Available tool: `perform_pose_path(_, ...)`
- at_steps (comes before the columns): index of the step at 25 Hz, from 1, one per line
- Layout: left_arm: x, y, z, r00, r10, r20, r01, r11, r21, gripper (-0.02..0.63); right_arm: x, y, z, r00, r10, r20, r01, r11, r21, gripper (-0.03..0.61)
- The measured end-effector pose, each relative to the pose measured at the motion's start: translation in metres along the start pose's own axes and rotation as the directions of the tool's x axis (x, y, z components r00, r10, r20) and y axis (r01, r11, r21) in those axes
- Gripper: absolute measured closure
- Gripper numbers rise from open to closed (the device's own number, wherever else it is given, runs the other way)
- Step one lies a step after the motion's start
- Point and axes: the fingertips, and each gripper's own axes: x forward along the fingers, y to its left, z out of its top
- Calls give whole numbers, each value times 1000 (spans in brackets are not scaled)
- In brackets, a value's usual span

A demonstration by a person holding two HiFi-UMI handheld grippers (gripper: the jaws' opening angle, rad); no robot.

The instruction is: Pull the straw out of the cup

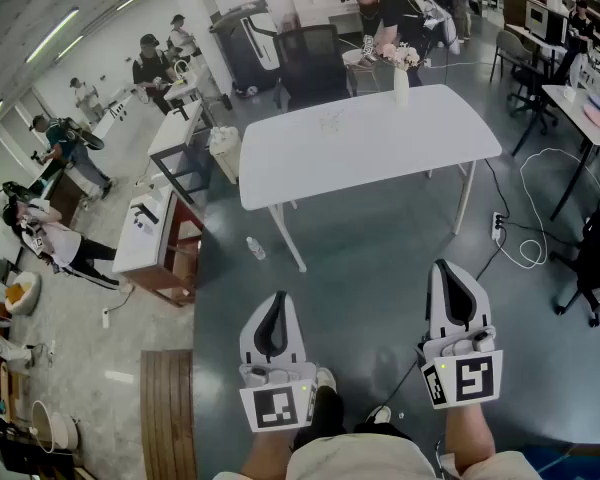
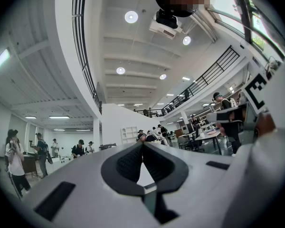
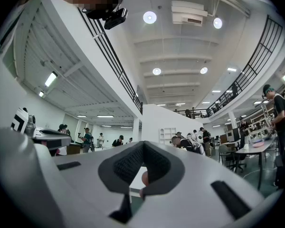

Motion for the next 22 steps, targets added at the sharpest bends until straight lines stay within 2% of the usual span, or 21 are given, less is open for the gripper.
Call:
perform_pose_path(6, -7, -10, -4, 1000, -7, -13, 7, 1000, 7, 609, -11, -9, -11, 1000, -4, -12, 5, 1000, 12, 578)
perform_pose_path(11, 7, 2, -16, 1000, -15, -19, 15, 1000, -16, 609, 8, -2, -22, 999, -6, -33, 6, 1000, 4, 578)
perform_pose_path(16, 36, 29, -30, 1000, -19, -7, 18, 999, -39, 609, 47, 9, -31, 999, -12, -43, 13, 1000, 14, 578)
perform_pose_path(22, 82, 82, -33, 1000, -8, 12, 9, 998, -68, 609, 114, 30, -25, 999, -8, -39, 9, 1000, 19, 578)
